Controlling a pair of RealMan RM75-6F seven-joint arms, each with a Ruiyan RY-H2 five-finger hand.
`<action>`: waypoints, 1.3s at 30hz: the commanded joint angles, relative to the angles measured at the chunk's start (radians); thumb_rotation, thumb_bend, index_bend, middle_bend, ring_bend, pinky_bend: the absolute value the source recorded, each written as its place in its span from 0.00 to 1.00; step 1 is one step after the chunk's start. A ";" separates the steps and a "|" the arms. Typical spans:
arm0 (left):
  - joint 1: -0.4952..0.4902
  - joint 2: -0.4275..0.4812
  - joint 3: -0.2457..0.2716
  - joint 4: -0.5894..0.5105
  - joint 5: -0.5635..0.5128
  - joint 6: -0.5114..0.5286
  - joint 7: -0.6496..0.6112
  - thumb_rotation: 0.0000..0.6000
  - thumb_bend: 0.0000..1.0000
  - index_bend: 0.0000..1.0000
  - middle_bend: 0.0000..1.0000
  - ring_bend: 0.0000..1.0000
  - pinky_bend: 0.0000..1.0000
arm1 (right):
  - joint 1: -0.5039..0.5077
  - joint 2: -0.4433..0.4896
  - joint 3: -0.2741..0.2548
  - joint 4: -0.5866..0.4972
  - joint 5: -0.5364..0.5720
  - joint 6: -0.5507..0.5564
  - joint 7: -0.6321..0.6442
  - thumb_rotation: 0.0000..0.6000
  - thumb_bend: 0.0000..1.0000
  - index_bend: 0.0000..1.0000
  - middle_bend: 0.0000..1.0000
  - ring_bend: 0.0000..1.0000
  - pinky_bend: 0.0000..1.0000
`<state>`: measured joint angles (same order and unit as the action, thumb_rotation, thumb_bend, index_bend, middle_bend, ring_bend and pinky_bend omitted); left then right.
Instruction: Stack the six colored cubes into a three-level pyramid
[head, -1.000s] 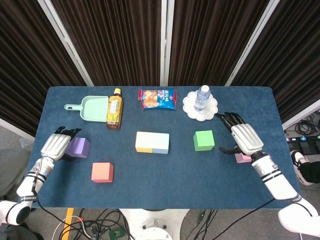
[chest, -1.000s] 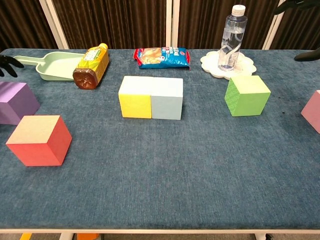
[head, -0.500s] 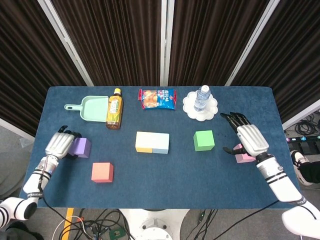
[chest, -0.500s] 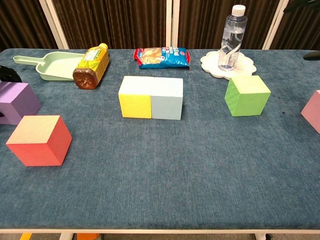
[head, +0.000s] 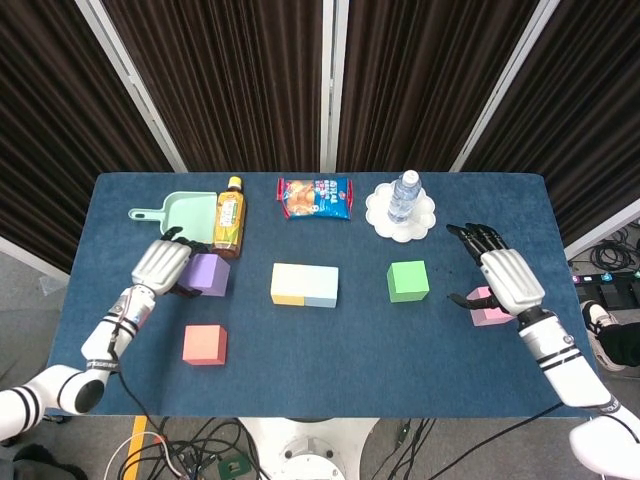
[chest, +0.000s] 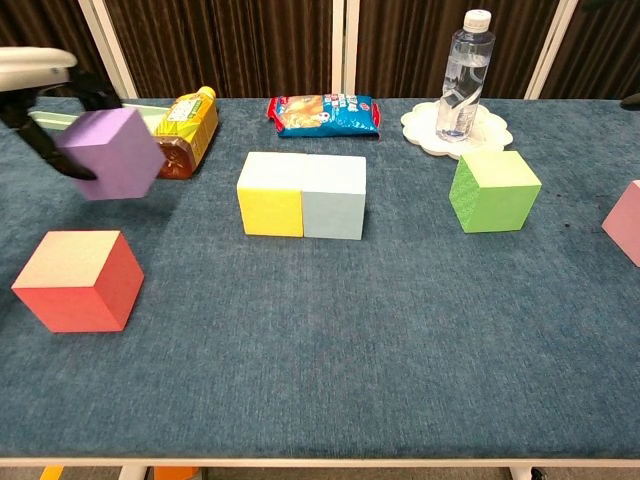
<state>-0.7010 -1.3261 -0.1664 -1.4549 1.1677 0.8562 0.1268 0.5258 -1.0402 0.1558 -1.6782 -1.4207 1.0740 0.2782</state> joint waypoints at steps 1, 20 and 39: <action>-0.056 -0.039 -0.023 -0.014 -0.083 -0.047 0.084 1.00 0.13 0.36 0.42 0.30 0.10 | -0.003 0.003 -0.003 0.002 -0.004 0.002 0.005 1.00 0.10 0.00 0.11 0.00 0.00; -0.200 -0.164 -0.004 -0.011 -0.373 -0.031 0.373 1.00 0.13 0.32 0.40 0.30 0.10 | -0.015 0.002 -0.011 0.027 -0.015 0.006 0.035 1.00 0.10 0.00 0.11 0.00 0.00; -0.226 -0.209 0.025 0.010 -0.453 -0.004 0.402 1.00 0.12 0.15 0.24 0.26 0.10 | -0.017 -0.006 -0.013 0.041 -0.021 0.006 0.049 1.00 0.10 0.00 0.11 0.00 0.00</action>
<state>-0.9283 -1.5364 -0.1432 -1.4414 0.7117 0.8489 0.5296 0.5089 -1.0467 0.1426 -1.6368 -1.4414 1.0805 0.3273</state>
